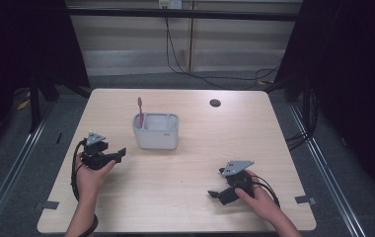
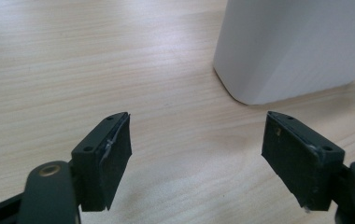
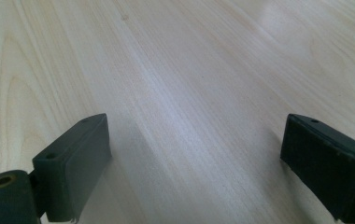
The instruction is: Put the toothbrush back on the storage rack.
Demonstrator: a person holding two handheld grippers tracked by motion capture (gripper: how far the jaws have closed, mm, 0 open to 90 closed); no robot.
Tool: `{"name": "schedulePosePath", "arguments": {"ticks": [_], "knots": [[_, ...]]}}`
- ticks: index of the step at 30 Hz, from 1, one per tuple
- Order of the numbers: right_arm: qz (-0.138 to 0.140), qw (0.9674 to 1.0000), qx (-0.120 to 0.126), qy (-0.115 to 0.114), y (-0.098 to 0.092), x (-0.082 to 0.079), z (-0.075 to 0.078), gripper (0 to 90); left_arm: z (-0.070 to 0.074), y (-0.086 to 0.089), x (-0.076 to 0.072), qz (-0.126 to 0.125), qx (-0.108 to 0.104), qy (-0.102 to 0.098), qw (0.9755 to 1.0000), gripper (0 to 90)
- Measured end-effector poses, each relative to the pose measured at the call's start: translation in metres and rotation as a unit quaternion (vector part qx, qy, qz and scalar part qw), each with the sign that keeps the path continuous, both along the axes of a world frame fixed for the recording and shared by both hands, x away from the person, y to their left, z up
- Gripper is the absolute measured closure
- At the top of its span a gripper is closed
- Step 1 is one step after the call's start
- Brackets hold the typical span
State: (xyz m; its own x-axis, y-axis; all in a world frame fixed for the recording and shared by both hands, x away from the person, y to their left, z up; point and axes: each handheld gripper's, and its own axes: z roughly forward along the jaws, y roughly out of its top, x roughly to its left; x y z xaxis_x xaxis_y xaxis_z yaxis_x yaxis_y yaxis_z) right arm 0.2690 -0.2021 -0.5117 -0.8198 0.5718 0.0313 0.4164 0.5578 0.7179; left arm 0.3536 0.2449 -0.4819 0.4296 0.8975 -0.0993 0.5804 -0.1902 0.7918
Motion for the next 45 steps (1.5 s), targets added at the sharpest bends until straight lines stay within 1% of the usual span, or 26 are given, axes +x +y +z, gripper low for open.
{"name": "schedulePosePath", "arguments": {"ticks": [1, 8, 9, 11, 13, 19, 23, 26, 28, 31, 35, 45], "knots": [[0.0, 1.0, 0.0, 0.0, 0.0, 0.0, 0.0, 7.8, 0.0, 0.0, 0.0, -0.003, 0.004, -0.001, 1.0, 23.6], [0.0, 1.0, 0.0, 0.0, 0.0, 0.0, 0.0, 7.8, -0.003, -0.002, -0.003, -0.009, 0.013, 0.001, 0.9999, 22.9], [0.0, 1.0, 0.0, 0.0, 0.0, 0.0, 0.0, 7.8, -0.003, -0.001, -0.003, -0.01, 0.017, 0.001, 0.9998, 22.9], [0.0, 1.0, 0.0, 0.0, 0.0, 0.0, 0.0, 7.8, -0.004, -0.001, -0.003, -0.008, 0.014, 0.001, 0.9999, 22.9], [0.0, 1.0, 0.0, 0.0, 0.0, 0.0, 0.0, 7.8, -0.005, -0.001, -0.004, -0.01, 0.019, 0.004, 0.9998, 22.9], [0.0, 1.0, 0.0, 0.0, 0.0, 0.0, 0.0, 7.8, -0.008, 0.0, -0.005, -0.01, 0.029, 0.005, 0.9995, 22.8], [0.0, 1.0, 0.0, 0.0, 0.0, 0.0, 0.0, 7.8, -0.009, 0.0, -0.005, -0.013, 0.029, 0.006, 0.9995, 22.6], [0.0, 1.0, 0.0, 0.0, 0.0, 0.0, 0.0, 7.8, -0.01, 0.001, -0.005, -0.015, 0.036, 0.006, 0.9992, 22.2], [0.0, 1.0, 0.0, 0.0, 0.0, 0.0, 0.0, 7.8, -0.012, 0.0, -0.006, -0.016, 0.037, 0.007, 0.9992, 22.1], [0.0, 1.0, 0.0, 0.0, 0.0, 0.0, 0.0, 7.8, -0.013, 0.001, -0.006, -0.016, 0.045, 0.01, 0.9988, 22.2], [0.0, 1.0, 0.0, 0.0, 0.0, 0.0, 0.0, 7.8, -0.016, 0.001, -0.006, -0.018, 0.047, 0.013, 0.9986, 22.2], [0.0, 1.0, 0.0, 0.0, 0.0, 0.0, 0.0, 7.8, -0.018, 0.002, -0.006, -0.018, 0.05, 0.013, 0.9985, 22.2]]}}
